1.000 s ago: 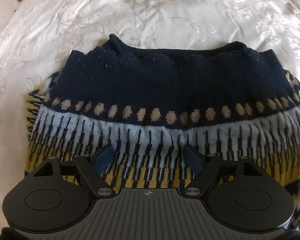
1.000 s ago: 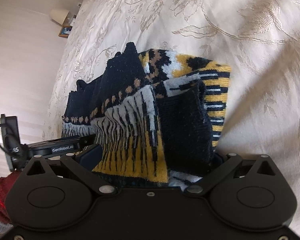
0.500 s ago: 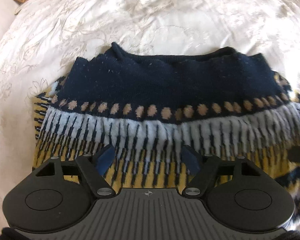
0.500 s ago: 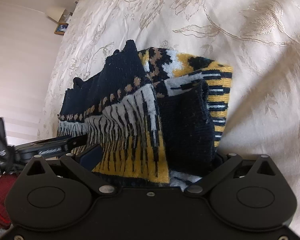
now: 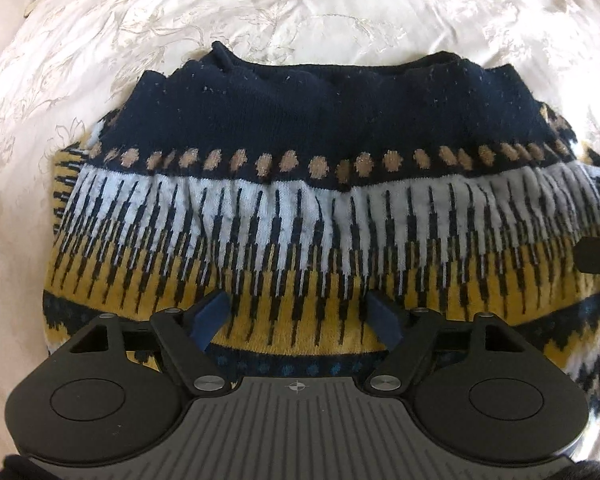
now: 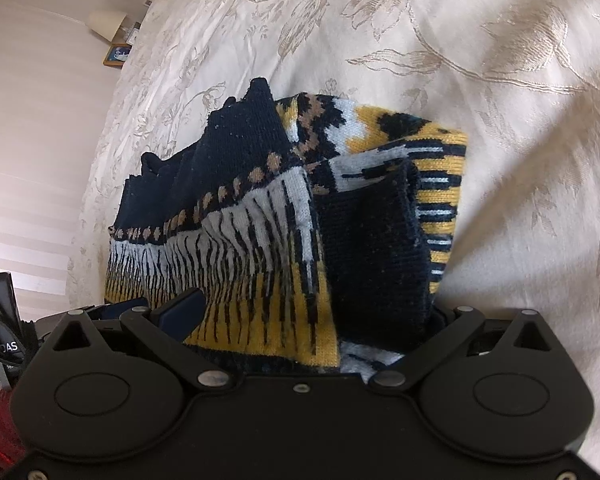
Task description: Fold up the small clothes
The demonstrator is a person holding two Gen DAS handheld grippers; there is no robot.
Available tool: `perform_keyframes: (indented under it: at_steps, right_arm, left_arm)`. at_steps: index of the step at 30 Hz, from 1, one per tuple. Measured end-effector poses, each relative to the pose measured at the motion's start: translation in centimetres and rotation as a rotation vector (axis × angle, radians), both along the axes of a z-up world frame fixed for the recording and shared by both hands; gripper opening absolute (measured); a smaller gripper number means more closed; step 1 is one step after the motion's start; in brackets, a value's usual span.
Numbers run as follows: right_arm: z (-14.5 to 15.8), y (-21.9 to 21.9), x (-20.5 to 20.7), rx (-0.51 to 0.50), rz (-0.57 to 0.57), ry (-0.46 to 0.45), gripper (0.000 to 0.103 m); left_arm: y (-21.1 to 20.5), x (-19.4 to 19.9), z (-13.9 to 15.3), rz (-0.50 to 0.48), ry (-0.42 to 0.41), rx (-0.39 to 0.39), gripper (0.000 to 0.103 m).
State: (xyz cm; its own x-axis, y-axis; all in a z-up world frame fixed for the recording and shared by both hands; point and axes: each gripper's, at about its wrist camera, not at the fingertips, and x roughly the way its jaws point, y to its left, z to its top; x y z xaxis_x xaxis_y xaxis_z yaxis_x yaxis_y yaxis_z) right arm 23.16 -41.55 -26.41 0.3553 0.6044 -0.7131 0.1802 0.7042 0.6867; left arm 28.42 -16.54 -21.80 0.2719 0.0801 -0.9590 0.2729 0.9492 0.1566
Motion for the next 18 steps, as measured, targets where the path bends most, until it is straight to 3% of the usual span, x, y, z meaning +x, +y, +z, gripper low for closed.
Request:
perform_keyframes:
  at_steps: [12, 18]
  right_arm:
    - [0.0, 0.2, -0.1, 0.002, -0.005, -0.007, 0.103]
    - [-0.1, 0.0, -0.1, 0.008, -0.007, -0.007, 0.103]
  left_arm:
    - [0.1, 0.4, -0.5, -0.001, -0.017, -0.007, 0.083]
    - [1.7, -1.2, 1.3, 0.036, -0.066, -0.054, 0.076]
